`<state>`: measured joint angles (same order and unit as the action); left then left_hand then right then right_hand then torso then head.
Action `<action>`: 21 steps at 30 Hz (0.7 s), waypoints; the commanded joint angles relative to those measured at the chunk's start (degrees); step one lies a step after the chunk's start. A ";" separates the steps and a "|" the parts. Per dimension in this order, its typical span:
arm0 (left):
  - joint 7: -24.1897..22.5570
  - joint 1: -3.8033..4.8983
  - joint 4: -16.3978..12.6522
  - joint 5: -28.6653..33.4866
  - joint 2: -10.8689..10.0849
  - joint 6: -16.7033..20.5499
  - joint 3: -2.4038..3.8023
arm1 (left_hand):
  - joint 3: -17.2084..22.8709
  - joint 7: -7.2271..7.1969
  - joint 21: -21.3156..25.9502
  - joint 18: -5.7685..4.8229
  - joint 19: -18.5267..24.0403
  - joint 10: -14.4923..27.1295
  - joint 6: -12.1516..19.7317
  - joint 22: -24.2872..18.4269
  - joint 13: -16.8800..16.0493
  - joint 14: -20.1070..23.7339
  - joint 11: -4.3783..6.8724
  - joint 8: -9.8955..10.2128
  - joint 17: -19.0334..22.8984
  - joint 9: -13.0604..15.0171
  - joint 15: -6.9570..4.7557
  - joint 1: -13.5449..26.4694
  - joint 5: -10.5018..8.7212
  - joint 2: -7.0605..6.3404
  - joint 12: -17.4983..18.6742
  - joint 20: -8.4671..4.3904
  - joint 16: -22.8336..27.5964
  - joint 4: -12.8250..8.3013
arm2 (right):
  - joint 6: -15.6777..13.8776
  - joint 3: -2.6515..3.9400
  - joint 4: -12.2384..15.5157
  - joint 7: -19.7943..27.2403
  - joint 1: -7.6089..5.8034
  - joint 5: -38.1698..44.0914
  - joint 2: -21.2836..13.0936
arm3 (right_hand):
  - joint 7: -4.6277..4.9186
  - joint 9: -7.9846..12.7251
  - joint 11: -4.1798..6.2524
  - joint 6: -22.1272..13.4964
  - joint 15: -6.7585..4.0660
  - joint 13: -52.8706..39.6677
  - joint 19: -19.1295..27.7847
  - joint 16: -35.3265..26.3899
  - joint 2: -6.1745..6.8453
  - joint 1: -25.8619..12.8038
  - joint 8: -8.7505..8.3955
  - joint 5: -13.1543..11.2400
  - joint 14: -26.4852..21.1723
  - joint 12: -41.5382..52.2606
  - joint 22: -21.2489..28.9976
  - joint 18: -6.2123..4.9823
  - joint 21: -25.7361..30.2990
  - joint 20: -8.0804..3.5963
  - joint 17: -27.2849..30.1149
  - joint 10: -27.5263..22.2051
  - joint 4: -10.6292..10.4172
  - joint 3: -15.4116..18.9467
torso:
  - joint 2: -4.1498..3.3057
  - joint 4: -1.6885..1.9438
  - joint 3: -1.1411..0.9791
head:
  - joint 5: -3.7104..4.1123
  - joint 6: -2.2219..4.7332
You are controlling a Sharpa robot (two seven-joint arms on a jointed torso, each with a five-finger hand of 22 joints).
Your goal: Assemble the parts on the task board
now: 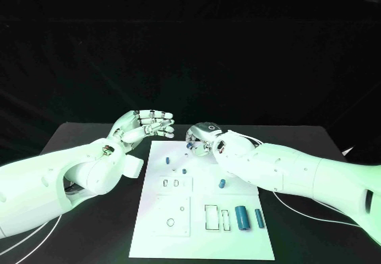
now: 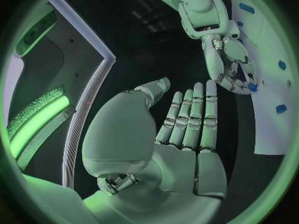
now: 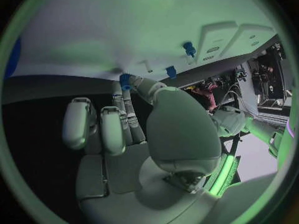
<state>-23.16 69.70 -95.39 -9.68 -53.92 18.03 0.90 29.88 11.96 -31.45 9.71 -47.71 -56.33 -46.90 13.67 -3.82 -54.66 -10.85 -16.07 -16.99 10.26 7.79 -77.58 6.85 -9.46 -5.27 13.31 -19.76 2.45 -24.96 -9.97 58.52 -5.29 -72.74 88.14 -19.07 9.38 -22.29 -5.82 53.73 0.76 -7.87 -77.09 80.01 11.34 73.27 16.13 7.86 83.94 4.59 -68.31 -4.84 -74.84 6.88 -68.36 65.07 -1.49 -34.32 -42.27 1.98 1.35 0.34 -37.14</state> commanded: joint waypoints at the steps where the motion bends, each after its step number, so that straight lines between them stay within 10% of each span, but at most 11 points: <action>1: -0.89 0.13 0.11 0.13 0.06 -0.87 0.05 | -0.32 2.46 -0.26 0.54 -0.11 0.18 0.49 0.05 -0.06 0.47 -0.24 -0.07 -0.06 0.07 0.12 0.06 -0.18 0.18 0.41 -0.16 -0.26 0.11 | 1.88 -0.03 -0.07 0.56 0.08 0.22 0.10 | 0.45 0.21 -0.65 -2.13 0.87 0.64 2.03 -1.06 0.90 -0.33 -1.41 -0.82 1.20 -0.95 2.97 -0.55 2.42 0.51 2.00 -3.06 -0.16 -0.07 | 0.02 -0.04 0.00 | -0.05 0.10; 12: -1.43 0.29 1.41 0.84 -0.32 -0.42 0.06 | -0.58 2.63 1.44 0.12 4.65 0.14 0.81 -0.78 -0.17 2.09 -0.51 -0.18 -0.85 0.21 0.72 0.02 -0.09 0.36 0.88 0.76 0.08 0.37 | 0.12 -0.04 2.61 1.33 0.05 -0.14 -2.40 | 0.58 0.35 -0.89 -4.67 1.13 1.19 3.33 -1.57 2.06 -0.45 -3.32 -1.30 0.88 -0.37 4.97 -1.03 4.41 0.94 3.20 -5.82 -0.05 1.45 | 0.12 -0.28 -0.11 | -0.29 0.28; 21: -2.25 0.51 3.53 1.41 -1.21 -0.50 0.07 | -0.19 2.73 5.30 0.20 10.14 0.11 1.13 -2.98 -0.21 4.10 -0.73 -0.41 -1.32 0.40 1.36 0.07 -0.05 0.06 1.11 2.64 1.26 0.78 | -2.19 0.22 11.63 0.95 -1.19 -3.18 -11.55 | 0.61 -0.24 -0.67 -3.02 1.04 0.78 2.35 -1.59 1.51 -0.15 -2.86 -1.01 0.86 1.72 3.66 -0.79 3.67 0.78 3.40 -3.60 -0.34 1.89 | 0.62 -1.12 -0.21 | -0.63 0.49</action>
<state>-23.94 70.08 -92.07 -9.04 -55.09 18.07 0.90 29.62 11.77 -26.60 9.70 -38.22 -56.32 -46.28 10.95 -3.99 -50.86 -11.27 -16.16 -18.30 10.61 9.13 -77.58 6.85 -9.46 -4.43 15.77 -18.74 2.98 -25.44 -9.86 68.91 -4.77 -73.61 87.23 -29.58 9.96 -22.45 -6.57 50.30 1.43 -6.91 -74.15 78.55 12.90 72.92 13.01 6.85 84.02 5.89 -64.32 -4.85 -70.74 7.67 -64.88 60.75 -1.74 -32.49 -41.87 1.24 1.18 -0.25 -36.72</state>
